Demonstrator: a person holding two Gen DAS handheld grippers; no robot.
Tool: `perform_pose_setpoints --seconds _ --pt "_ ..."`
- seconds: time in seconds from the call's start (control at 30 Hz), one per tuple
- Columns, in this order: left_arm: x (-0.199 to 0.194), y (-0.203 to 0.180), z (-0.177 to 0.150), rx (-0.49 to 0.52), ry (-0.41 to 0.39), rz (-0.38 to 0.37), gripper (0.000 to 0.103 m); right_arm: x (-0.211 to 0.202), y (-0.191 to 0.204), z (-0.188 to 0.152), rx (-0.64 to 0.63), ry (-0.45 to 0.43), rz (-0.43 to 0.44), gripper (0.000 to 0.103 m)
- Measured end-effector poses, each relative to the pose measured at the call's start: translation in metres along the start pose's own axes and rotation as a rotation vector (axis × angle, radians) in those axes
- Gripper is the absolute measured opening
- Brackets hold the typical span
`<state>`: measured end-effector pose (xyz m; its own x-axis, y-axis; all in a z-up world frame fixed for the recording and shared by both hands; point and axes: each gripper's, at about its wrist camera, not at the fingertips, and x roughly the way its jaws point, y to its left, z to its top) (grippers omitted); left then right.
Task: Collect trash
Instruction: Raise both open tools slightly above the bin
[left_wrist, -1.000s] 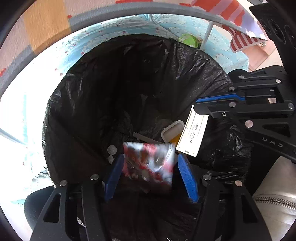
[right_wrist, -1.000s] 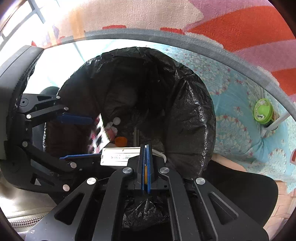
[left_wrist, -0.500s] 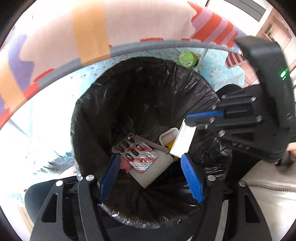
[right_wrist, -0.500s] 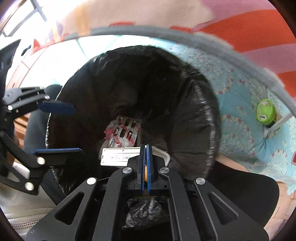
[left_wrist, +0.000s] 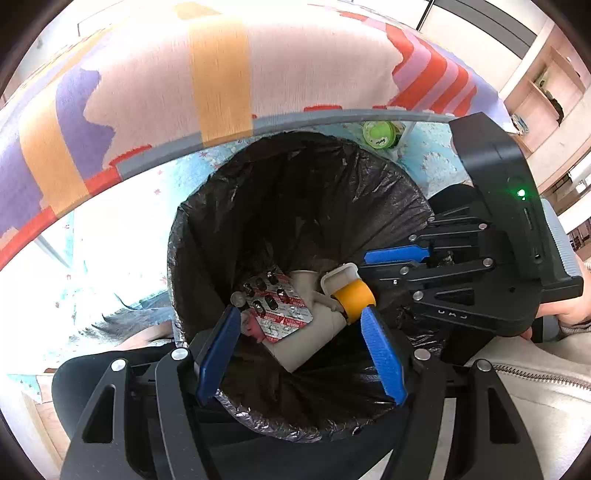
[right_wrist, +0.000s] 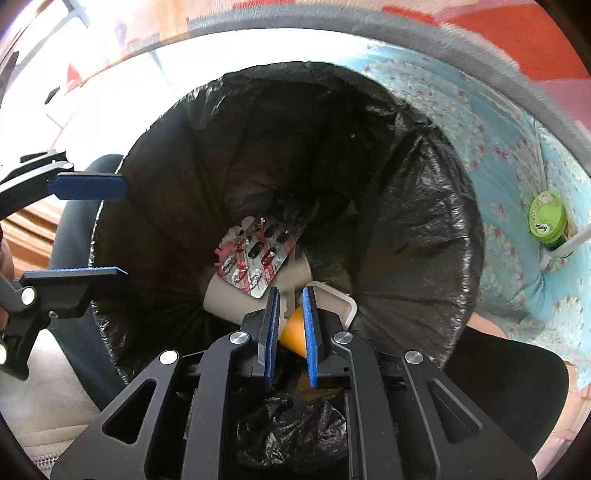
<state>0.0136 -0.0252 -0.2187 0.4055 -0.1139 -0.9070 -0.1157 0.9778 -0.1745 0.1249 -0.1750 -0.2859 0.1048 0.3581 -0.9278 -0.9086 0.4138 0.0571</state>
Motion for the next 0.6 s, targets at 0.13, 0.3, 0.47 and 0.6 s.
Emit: perform_pose_setpoints --seconds 0.13,0.3,0.47,0.6 --pt "-0.010 0.000 0.003 0.003 -0.029 -0.004 0.065 -0.020 -0.003 0.000 0.012 -0.036 0.002 0.015" --pt "-0.031 -0.003 0.010 -0.003 -0.075 -0.017 0.065 -0.062 0.002 -0.004 -0.004 -0.094 0.016 0.037" --pt "-0.064 -0.014 0.015 0.009 -0.156 -0.042 0.079 -0.108 0.009 -0.011 -0.034 -0.151 0.018 0.048" --pt "-0.084 -0.022 0.012 0.017 -0.181 -0.058 0.080 -0.130 0.008 -0.016 -0.035 -0.171 0.022 0.058"
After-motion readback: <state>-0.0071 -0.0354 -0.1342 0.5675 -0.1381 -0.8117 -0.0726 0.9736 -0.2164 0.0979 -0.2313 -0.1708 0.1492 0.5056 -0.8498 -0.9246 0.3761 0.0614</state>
